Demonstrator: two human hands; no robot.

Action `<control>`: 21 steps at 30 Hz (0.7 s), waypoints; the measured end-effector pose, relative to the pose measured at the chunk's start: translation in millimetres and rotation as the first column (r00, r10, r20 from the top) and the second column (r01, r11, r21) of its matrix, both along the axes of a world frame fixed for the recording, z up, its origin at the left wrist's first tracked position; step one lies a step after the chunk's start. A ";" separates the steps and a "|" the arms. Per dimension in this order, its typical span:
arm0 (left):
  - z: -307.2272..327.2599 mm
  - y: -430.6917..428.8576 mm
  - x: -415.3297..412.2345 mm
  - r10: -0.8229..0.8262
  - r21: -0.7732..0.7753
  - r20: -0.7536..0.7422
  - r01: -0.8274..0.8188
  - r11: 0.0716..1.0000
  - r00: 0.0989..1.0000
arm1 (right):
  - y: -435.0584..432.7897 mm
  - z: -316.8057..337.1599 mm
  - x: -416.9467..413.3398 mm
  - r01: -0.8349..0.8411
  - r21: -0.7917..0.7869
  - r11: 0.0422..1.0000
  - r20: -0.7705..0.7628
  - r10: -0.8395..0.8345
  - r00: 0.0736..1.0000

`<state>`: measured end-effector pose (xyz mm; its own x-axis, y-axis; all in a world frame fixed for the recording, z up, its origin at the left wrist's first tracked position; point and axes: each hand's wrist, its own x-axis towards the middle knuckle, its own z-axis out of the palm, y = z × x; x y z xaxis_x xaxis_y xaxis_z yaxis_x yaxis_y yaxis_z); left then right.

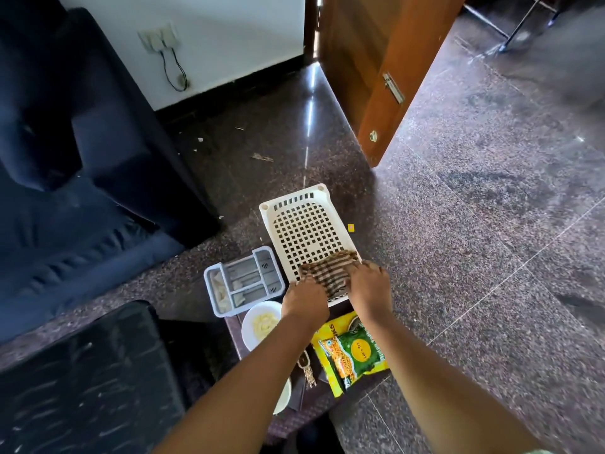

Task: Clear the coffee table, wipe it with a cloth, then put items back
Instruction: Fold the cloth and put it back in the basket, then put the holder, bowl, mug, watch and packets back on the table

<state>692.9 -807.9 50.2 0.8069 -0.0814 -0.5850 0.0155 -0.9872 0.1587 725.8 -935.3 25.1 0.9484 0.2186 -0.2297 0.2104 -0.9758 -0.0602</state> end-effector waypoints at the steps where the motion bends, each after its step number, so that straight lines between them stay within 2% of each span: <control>1: 5.1 3.8 -2.7 0.035 -0.064 0.056 -0.031 0.997 0.998 | 4.6 5.2 -3.3 0.017 0.024 1.000 0.007 -0.017 1.000; 3: 16.0 21.3 -10.5 0.127 -0.200 0.168 -0.093 0.975 0.978 | 17.7 11.8 -12.1 0.056 0.129 0.990 -0.021 -0.054 0.998; 4: 20.9 33.5 -14.0 0.161 -0.237 0.222 -0.107 0.966 0.962 | 24.5 12.9 -18.9 0.073 0.236 0.969 -0.051 -0.063 0.997; 6: 29.3 67.5 -22.4 0.196 -0.242 0.329 -0.118 0.963 0.924 | 41.8 15.0 -36.9 0.090 0.426 0.900 -0.155 -0.025 0.988; 7: 30.3 85.8 -25.6 0.212 -0.222 0.355 -0.138 0.965 0.911 | 50.2 15.2 -44.9 0.082 0.456 0.886 -0.217 0.021 0.976; 9: 29.2 123.6 -32.1 0.218 -0.158 0.324 -0.174 0.972 0.921 | 66.8 13.6 -60.8 0.075 0.408 0.910 -0.309 0.060 0.949; 10: 27.2 140.7 -34.6 0.194 -0.107 0.275 -0.171 0.979 0.942 | 74.8 12.5 -68.1 0.098 0.363 0.927 -0.326 0.027 0.945; 14: 14.0 177.6 -35.4 0.089 0.023 0.082 -0.091 0.996 0.993 | 89.6 6.9 -85.7 0.290 0.111 0.951 -0.273 -0.251 0.929; 16: 9.0 183.9 -35.3 0.074 0.019 0.072 -0.076 0.997 0.995 | 94.8 5.6 -91.5 0.369 0.045 0.928 -0.248 -0.347 0.904; 21: 0.2 184.6 -29.5 0.068 0.011 0.104 -0.070 0.998 0.992 | 107.4 -2.6 -91.1 0.474 -0.016 0.880 -0.214 -0.466 0.858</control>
